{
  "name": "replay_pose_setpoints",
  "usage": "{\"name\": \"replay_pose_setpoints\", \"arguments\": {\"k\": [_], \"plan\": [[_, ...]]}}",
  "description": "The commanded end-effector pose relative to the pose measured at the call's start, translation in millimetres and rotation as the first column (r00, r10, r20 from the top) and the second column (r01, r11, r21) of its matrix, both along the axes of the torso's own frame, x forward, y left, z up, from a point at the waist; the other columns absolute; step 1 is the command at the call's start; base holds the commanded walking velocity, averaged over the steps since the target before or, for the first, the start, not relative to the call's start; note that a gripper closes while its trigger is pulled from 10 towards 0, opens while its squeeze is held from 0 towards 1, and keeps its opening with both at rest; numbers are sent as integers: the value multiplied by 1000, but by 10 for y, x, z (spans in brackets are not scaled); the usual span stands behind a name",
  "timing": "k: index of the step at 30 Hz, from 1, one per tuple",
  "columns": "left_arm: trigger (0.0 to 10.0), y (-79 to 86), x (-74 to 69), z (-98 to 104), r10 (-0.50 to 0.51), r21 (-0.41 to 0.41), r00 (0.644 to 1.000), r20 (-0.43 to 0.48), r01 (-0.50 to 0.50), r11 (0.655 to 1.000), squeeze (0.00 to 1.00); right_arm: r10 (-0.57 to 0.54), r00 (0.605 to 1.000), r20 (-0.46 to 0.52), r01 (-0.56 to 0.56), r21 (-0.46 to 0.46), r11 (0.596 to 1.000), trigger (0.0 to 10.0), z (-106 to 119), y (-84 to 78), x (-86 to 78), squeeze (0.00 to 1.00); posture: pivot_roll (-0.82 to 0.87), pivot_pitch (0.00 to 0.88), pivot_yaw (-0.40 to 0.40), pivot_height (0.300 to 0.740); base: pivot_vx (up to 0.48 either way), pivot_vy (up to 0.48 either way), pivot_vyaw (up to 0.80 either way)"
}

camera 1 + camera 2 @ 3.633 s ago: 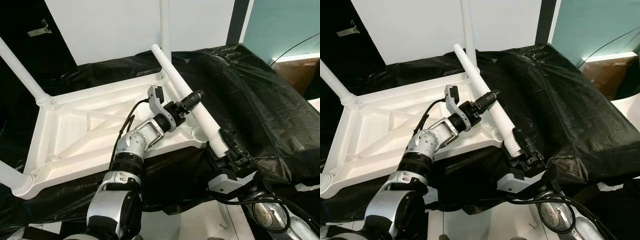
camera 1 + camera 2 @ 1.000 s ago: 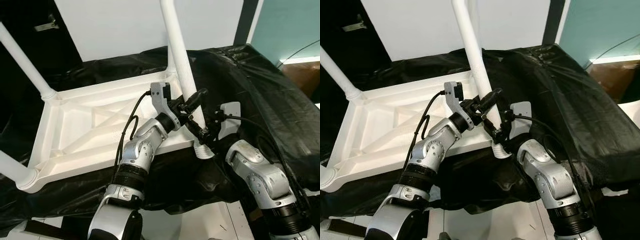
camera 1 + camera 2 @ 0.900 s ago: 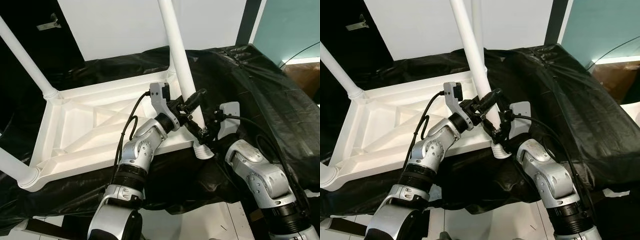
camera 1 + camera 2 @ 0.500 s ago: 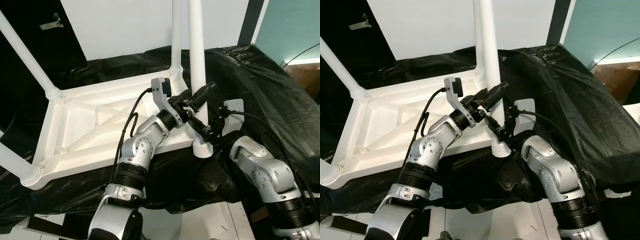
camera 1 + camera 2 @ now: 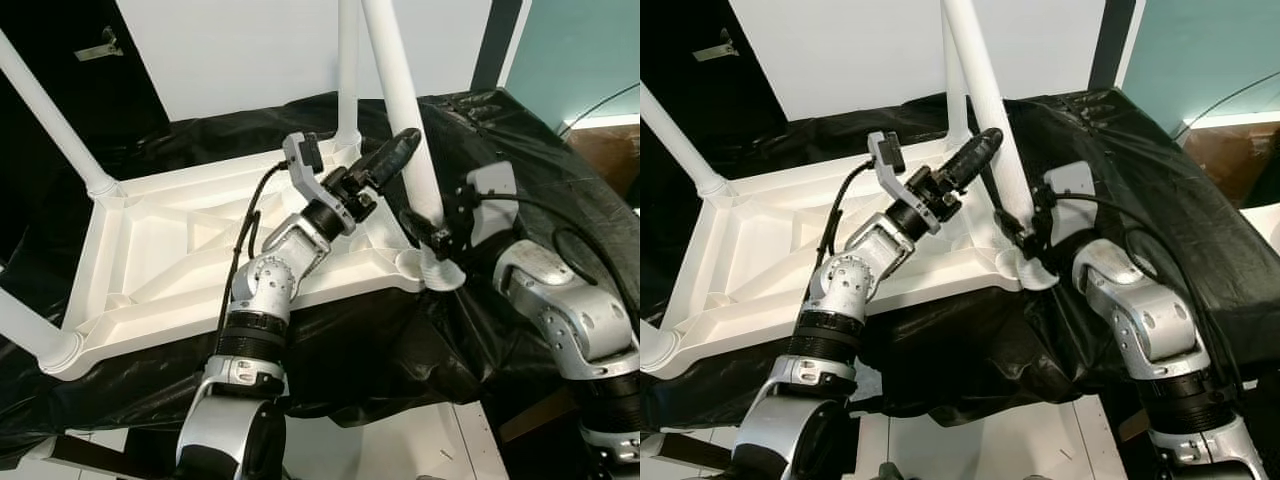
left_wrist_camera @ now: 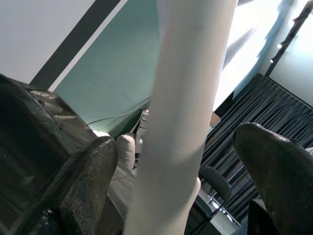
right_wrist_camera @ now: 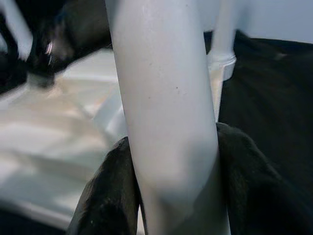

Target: Building children table

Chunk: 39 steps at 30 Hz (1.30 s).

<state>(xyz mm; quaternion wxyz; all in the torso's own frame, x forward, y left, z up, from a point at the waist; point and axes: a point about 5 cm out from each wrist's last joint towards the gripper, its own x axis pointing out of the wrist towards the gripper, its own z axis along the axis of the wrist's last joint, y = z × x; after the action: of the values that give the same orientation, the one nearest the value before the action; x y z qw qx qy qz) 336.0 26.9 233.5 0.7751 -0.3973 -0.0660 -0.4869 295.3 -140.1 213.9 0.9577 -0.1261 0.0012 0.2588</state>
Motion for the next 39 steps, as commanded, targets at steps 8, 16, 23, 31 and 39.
{"name": "replay_pose_setpoints", "arguments": {"k": [8, 16, 23, 31, 39], "plan": [[10000, -34, -69, -19, -65, -3, 997, 35, 65, 998, 0, -62, 997, 44, 68, -130, 989, 10000, -106, 92, -5, 0, -172, 26, 62, 740, 0, 0, 0], [10000, -42, -66, -40, -58, 16, 998, 38, 58, 998, 0, -173, 970, 168, 200, -158, 967, 10000, -143, 186, -31, 0, -180, 25, 63, 740, 0, 0, 0], [10000, -41, -68, -42, -55, 15, 998, 36, 55, 998, 0, -234, 935, 267, 296, -221, 929, 10000, -209, 227, -44, 0, -181, 22, 61, 740, 0, 0, 0], [10000, -22, -63, -39, -46, 14, 998, 31, 45, 999, 0, -274, 938, 215, 314, -184, 931, 10000, -328, 252, -54, 0, -175, 28, 62, 740, 0, 0, 0], [10000, -11, -73, -36, -53, 10, 998, 32, 52, 999, 0, -143, 989, 35, 140, 72, 987, 10000, -205, 213, -55, 0, -173, 30, 64, 740, 0, 0, 0]]}}
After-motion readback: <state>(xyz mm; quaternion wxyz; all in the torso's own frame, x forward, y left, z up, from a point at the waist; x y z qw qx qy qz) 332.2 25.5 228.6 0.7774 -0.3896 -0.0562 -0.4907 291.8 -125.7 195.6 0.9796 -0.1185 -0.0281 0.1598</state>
